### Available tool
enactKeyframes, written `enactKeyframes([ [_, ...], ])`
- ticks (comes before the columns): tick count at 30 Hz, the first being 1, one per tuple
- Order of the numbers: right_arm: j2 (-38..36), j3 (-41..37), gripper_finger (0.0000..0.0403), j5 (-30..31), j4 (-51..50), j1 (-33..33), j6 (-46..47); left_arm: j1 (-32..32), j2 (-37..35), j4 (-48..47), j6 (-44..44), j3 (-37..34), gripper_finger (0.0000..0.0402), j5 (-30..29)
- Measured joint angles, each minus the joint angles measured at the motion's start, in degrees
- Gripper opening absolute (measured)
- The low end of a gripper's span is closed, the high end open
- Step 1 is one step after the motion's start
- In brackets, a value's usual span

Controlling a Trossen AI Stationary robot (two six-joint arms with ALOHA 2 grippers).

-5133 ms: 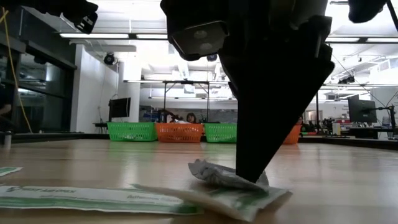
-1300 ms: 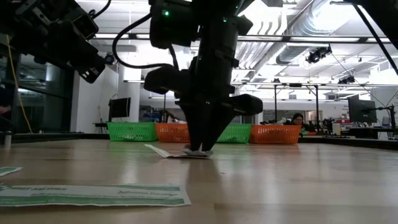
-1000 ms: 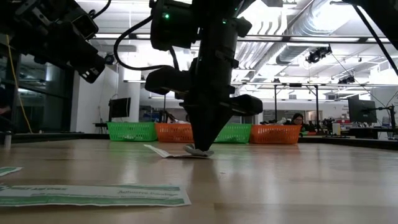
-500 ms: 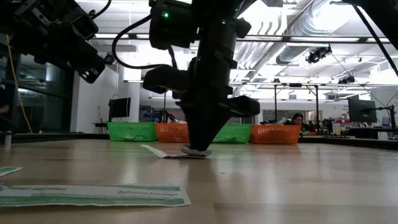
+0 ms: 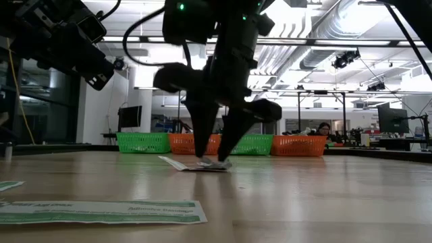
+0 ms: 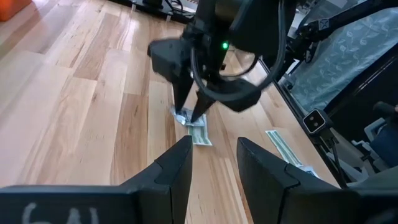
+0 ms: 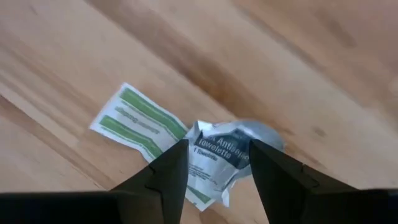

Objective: Pick & Place First Aid Supplies
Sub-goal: Put the top gray towelette pack in the left orange bin

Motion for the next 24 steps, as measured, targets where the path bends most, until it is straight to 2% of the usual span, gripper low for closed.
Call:
enactKeyframes([
  [7,-1.65,0.12,0.0162,1.89,-0.32,-0.07,2.23,0.0,0.0,-0.2,0.22,0.0,0.0124,0.02],
  [11,-1.86,0.15,0.0162,1.65,-3.72,-0.04,5.34,0.0,0.0,-0.39,0.22,0.0,0.0124,0.2],
  [24,-0.02,0.21,0.0162,2.99,-5.65,0.0,8.47,0.0,0.0,-0.38,0.22,0.01,0.0124,0.25],
])
